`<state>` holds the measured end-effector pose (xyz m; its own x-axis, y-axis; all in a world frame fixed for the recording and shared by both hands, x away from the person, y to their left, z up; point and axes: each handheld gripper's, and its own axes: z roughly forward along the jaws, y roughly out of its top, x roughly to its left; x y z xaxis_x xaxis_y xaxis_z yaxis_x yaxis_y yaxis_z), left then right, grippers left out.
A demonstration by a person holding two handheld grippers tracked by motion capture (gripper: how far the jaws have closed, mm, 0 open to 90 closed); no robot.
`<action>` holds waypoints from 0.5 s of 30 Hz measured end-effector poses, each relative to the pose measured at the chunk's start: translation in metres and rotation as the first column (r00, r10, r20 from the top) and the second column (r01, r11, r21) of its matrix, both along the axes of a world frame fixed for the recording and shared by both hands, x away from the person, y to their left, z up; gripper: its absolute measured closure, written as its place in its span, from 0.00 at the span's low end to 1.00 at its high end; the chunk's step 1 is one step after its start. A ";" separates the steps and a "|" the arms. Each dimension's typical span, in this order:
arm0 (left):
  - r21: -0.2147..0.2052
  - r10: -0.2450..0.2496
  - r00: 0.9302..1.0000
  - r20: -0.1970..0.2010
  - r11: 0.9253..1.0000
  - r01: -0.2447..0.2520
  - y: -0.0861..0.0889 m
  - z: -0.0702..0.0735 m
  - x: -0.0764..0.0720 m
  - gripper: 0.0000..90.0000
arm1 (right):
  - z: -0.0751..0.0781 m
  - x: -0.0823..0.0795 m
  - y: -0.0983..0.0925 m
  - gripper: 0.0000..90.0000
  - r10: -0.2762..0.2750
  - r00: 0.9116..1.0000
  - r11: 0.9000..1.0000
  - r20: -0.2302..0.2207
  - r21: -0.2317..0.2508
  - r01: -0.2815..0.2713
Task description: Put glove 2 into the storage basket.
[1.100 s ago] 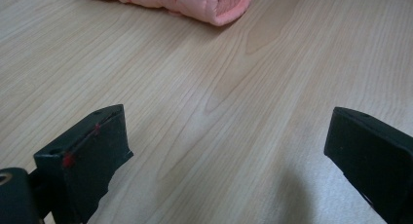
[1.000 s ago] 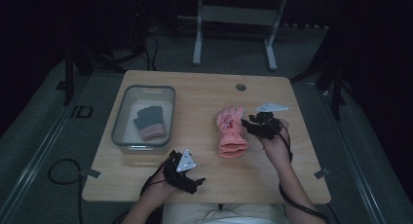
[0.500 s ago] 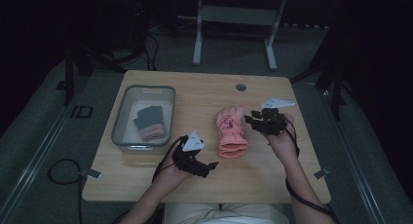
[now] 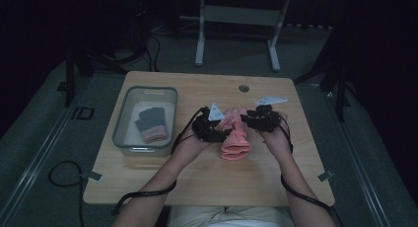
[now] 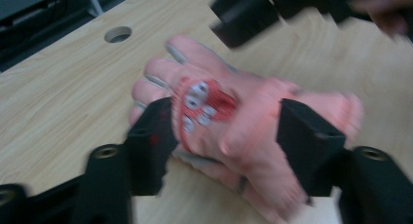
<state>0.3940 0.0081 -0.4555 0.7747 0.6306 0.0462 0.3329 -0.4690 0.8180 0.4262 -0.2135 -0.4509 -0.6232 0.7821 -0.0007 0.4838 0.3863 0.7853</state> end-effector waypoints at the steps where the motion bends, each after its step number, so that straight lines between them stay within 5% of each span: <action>1: 0.000 0.000 1.000 0.000 1.000 0.000 0.000 0.000 0.000 0.46 | -0.003 0.001 0.001 0.66 -0.008 1.000 1.000 -0.010 0.018 0.008; 3: -0.021 0.055 0.997 -0.061 0.998 -0.056 -0.002 -0.004 0.018 0.47 | -0.009 0.003 0.003 0.60 -0.025 0.999 0.999 -0.025 0.028 0.025; 4: -0.021 0.055 0.997 -0.061 0.998 -0.056 -0.002 -0.004 0.018 0.45 | -0.013 0.005 0.004 0.57 -0.034 0.999 0.999 -0.034 0.021 0.034; 5: -0.009 0.096 0.986 -0.134 0.995 -0.098 -0.006 -0.014 0.034 0.40 | -0.019 0.007 0.005 0.55 -0.040 0.998 0.999 -0.042 0.018 0.040; 8: 0.026 0.112 0.978 -0.174 0.994 -0.109 -0.009 -0.024 0.044 0.38 | -0.028 0.008 0.006 0.54 -0.067 0.996 0.998 -0.050 -0.017 0.066; 9: 0.044 0.111 0.958 -0.264 0.994 -0.103 -0.011 -0.036 0.055 0.36 | -0.038 0.011 0.007 0.51 -0.073 0.994 0.997 -0.086 -0.041 0.069; 10: 0.039 0.120 0.943 -0.310 0.993 -0.113 -0.011 -0.043 0.060 0.34 | -0.043 0.012 0.005 0.47 -0.076 0.989 0.997 -0.123 -0.032 0.073; 12: 0.014 0.124 0.925 -0.359 0.992 -0.127 -0.011 -0.052 0.063 0.34 | -0.052 0.016 0.000 0.44 -0.079 0.980 0.997 -0.184 -0.002 0.080; 15: -0.018 0.132 0.894 -0.429 0.988 -0.155 -0.012 -0.063 0.067 0.34 | -0.061 0.019 -0.004 0.43 -0.062 0.975 0.998 -0.213 0.016 0.067</action>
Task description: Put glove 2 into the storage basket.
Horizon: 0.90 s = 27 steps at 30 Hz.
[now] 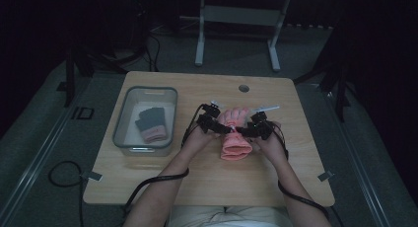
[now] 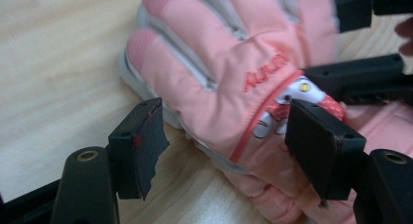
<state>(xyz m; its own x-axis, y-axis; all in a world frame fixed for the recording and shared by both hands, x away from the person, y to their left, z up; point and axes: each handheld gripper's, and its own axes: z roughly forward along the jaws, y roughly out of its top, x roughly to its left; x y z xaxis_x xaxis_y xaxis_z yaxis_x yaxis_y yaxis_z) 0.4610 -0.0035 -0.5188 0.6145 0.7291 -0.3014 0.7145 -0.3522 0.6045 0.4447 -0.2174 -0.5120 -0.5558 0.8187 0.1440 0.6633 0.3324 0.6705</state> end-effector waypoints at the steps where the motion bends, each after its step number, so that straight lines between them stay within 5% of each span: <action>1: -0.018 0.009 1.000 -0.020 1.000 -0.009 0.000 -0.003 0.001 0.34 | -0.002 0.001 -0.001 0.43 -0.002 1.000 1.000 -0.015 0.012 0.002; 3: -0.038 0.018 0.999 -0.040 0.999 -0.019 0.000 -0.006 0.002 0.33 | -0.005 0.003 -0.004 0.43 -0.005 0.999 1.000 -0.049 0.026 0.006; 6: -0.128 0.022 0.990 -0.138 0.991 -0.039 0.003 -0.021 0.008 0.35 | -0.008 0.004 -0.004 0.49 0.000 0.996 0.999 -0.085 0.037 0.003; 10: -0.197 -0.004 0.985 -0.172 0.980 -0.030 0.007 -0.028 0.009 0.45 | -0.010 0.003 -0.003 0.60 0.004 0.994 0.998 -0.108 0.066 0.003; 16: -0.172 -0.051 0.995 -0.090 0.985 0.035 0.007 -0.016 0.001 0.79 | -0.006 -0.005 0.002 0.71 -0.002 0.998 0.998 -0.070 0.061 0.006; 21: -0.142 -0.057 0.997 -0.047 0.989 0.050 0.004 0.000 -0.006 0.83 | 0.002 -0.010 -0.003 0.74 0.006 0.998 0.994 -0.067 0.112 0.002; 27: -0.119 -0.060 0.998 0.007 0.991 0.060 0.010 0.031 -0.011 0.84 | 0.024 -0.017 0.003 0.75 0.005 1.000 0.994 0.004 0.110 -0.006</action>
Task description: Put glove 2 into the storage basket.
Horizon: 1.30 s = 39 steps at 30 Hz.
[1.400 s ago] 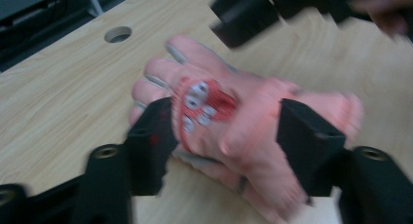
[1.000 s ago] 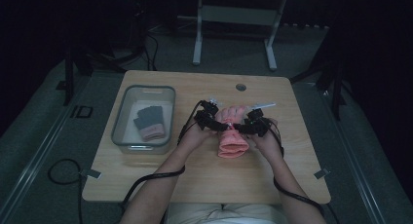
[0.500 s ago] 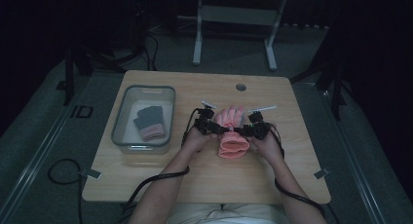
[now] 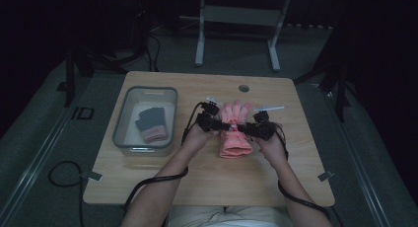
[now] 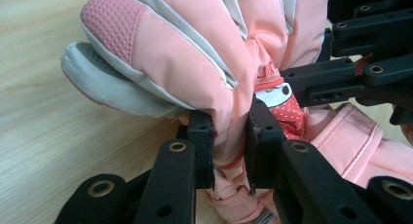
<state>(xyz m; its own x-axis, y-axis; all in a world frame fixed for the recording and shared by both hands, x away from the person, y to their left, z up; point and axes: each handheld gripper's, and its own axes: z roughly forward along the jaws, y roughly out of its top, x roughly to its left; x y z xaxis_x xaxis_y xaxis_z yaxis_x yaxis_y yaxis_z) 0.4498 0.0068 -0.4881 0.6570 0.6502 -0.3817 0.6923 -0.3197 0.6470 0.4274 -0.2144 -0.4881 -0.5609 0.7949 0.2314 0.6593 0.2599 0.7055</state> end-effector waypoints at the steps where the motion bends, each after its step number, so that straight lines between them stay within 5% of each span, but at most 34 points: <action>1: 0.003 0.003 1.000 0.003 1.000 -0.003 0.001 0.004 -0.001 0.84 | 0.003 0.000 0.001 0.75 0.002 1.000 1.000 0.005 0.003 -0.002; 16: -0.007 0.057 0.994 0.089 0.998 -0.056 0.037 0.055 -0.010 0.84 | 0.050 0.001 0.031 0.75 0.040 0.995 0.998 0.089 0.039 -0.044; 25: -0.008 0.089 0.990 0.105 0.996 -0.089 0.060 0.069 -0.016 0.84 | 0.067 0.003 0.058 0.75 0.076 0.992 0.996 0.105 0.045 -0.081; 39: 0.000 0.184 0.974 0.135 0.983 -0.186 0.129 0.096 -0.033 0.84 | 0.090 0.006 0.122 0.75 0.166 0.975 0.984 0.146 0.048 -0.174</action>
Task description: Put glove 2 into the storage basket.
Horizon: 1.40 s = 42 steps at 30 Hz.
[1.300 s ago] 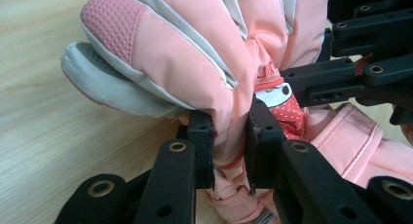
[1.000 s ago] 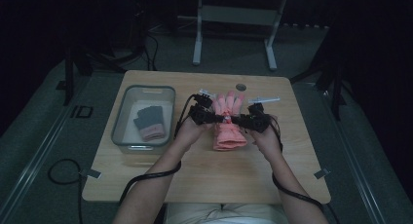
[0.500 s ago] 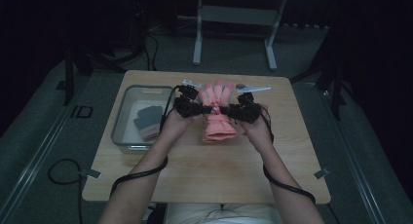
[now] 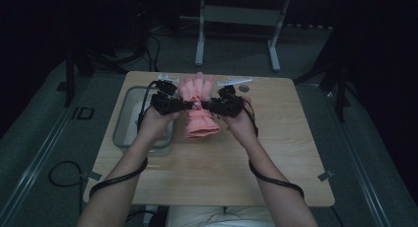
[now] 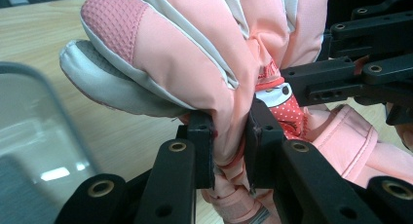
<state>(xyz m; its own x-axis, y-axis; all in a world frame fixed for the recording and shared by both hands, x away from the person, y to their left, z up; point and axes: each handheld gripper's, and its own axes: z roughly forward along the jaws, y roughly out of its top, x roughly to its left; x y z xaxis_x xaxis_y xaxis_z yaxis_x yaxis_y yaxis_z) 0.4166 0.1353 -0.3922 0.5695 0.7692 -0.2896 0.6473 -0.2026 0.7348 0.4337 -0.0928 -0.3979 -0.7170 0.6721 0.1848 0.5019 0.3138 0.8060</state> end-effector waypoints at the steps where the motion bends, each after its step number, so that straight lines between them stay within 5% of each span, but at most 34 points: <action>1: -0.001 0.008 1.000 0.001 1.000 -0.008 0.005 0.001 -0.001 0.84 | 0.001 0.001 0.005 0.75 0.008 1.000 1.000 0.003 -0.004 -0.008; 13: -0.007 0.113 0.994 0.006 0.994 -0.113 0.069 0.008 -0.015 0.84 | 0.013 0.008 0.071 0.75 0.099 0.995 0.995 0.013 -0.021 -0.099; 16: -0.007 0.122 0.993 0.005 0.993 -0.122 0.074 0.008 -0.016 0.84 | 0.014 0.008 0.085 0.75 0.114 0.993 0.993 0.015 -0.031 -0.114; 17: -0.002 0.156 0.988 0.005 0.988 -0.156 0.090 0.009 -0.021 0.84 | 0.014 0.010 0.098 0.75 0.132 0.991 0.991 0.014 -0.028 -0.132; 27: -0.011 0.231 0.973 -0.011 0.973 -0.231 0.122 0.000 -0.024 0.84 | 0.007 0.020 0.141 0.75 0.187 0.982 0.981 0.000 -0.049 -0.187; 42: -0.030 0.274 0.953 -0.127 0.960 -0.279 0.133 -0.059 -0.002 0.84 | -0.042 0.043 0.159 0.75 0.169 0.982 0.979 -0.087 -0.102 -0.178</action>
